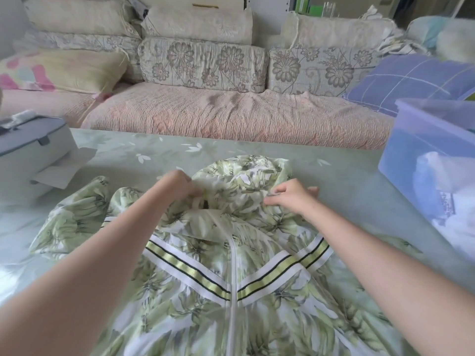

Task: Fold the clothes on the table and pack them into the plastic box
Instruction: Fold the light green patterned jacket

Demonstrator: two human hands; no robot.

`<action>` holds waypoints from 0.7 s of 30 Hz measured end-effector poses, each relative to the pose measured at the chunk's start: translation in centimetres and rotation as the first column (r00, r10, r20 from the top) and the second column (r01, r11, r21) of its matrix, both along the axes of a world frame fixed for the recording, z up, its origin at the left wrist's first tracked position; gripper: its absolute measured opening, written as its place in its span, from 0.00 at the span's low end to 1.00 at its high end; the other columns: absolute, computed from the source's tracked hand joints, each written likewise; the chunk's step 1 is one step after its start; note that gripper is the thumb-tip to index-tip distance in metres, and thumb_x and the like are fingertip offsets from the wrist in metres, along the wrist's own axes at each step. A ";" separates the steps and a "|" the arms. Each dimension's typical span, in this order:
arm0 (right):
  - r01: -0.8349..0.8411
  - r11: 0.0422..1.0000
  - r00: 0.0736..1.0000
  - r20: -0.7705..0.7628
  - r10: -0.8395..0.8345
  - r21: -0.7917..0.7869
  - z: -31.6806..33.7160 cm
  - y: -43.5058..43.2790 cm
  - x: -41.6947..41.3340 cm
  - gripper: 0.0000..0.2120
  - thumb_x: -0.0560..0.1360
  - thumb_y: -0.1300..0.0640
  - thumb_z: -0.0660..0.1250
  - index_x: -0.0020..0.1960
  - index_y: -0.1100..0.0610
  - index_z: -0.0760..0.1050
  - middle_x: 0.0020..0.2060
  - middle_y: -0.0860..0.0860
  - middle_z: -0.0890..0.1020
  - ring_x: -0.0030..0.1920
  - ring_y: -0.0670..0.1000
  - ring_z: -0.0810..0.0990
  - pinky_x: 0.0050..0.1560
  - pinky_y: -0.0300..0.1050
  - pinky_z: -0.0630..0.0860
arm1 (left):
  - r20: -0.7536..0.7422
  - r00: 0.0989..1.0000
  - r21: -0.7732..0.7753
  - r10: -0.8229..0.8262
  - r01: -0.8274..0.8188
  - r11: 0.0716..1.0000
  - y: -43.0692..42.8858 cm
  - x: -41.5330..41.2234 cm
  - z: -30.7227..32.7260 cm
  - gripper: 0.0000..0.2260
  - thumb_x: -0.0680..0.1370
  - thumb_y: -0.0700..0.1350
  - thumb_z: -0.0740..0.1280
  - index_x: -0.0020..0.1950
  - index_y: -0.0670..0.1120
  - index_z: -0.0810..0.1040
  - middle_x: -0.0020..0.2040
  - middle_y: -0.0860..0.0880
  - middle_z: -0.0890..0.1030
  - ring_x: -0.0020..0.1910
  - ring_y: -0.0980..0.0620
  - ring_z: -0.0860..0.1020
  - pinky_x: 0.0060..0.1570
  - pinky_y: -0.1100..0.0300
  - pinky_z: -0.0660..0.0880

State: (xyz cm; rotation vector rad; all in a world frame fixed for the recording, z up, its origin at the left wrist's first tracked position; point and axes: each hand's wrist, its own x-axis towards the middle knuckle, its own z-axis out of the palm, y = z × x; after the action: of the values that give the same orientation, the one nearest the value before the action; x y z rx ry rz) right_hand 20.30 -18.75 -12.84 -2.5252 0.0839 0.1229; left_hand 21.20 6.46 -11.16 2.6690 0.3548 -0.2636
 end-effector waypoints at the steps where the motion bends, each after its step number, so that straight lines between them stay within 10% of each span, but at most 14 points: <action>1: 0.060 0.997 0.992 0.105 -0.064 0.042 0.2 -0.2 0.1 0.08 0.72 0.45 0.70 0.42 0.49 0.78 0.40 0.47 0.77 0.50 0.51 0.69 0.57 0.46 0.55 | 0.127 0.990 -0.122 0.059 -0.043 0.992 -0.4 0.2 0.2 0.20 0.79 0.47 0.66 0.69 0.42 0.71 0.63 0.41 0.76 0.49 0.44 0.78 0.46 0.56 0.74; 7: 0.321 0.905 0.689 0.587 -0.425 0.279 -0.1 -3.6 1.2 0.02 0.74 0.53 0.64 0.44 0.50 0.75 0.37 0.52 0.81 0.47 0.58 0.78 0.58 0.53 0.62 | 0.687 0.723 -0.331 0.078 0.215 0.919 -4.4 2.5 2.3 0.17 0.79 0.39 0.63 0.68 0.47 0.70 0.57 0.49 0.77 0.43 0.56 0.78 0.42 0.68 0.75; 11: 0.408 0.902 0.896 0.254 -0.365 -0.141 -1.8 -4.3 0.5 0.14 0.74 0.55 0.66 0.60 0.50 0.74 0.51 0.55 0.78 0.61 0.56 0.66 0.49 0.47 0.56 | 0.522 0.841 -0.005 -0.143 0.171 0.985 -6.1 3.1 0.6 0.31 0.78 0.54 0.62 0.77 0.50 0.52 0.70 0.47 0.69 0.67 0.46 0.70 0.71 0.44 0.60; 18: 0.282 0.913 0.954 0.186 -0.235 -0.294 -2.3 -5.8 -0.3 0.25 0.71 0.32 0.62 0.33 0.53 0.68 0.31 0.49 0.75 0.47 0.53 0.72 0.53 0.49 0.58 | 0.068 0.992 0.120 -0.106 0.097 0.988 0.8 1.1 -0.2 0.26 0.82 0.57 0.50 0.69 0.39 0.69 0.62 0.39 0.76 0.57 0.43 0.76 0.52 0.57 0.71; 21: 0.360 0.884 0.923 0.254 -0.291 -0.298 -2.6 -7.1 -0.1 0.19 0.73 0.45 0.67 0.30 0.55 0.68 0.30 0.50 0.75 0.49 0.56 0.73 0.42 0.49 0.53 | -0.004 0.995 0.186 -0.097 0.096 0.978 2.4 -0.2 -0.6 0.24 0.81 0.56 0.57 0.61 0.36 0.76 0.57 0.38 0.78 0.55 0.41 0.76 0.50 0.56 0.70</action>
State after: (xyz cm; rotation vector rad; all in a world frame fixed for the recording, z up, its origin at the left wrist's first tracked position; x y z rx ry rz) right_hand 20.16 -25.89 -15.41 -2.8060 0.4874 -0.3125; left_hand 21.02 8.82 -11.74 2.8756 0.2595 -0.2650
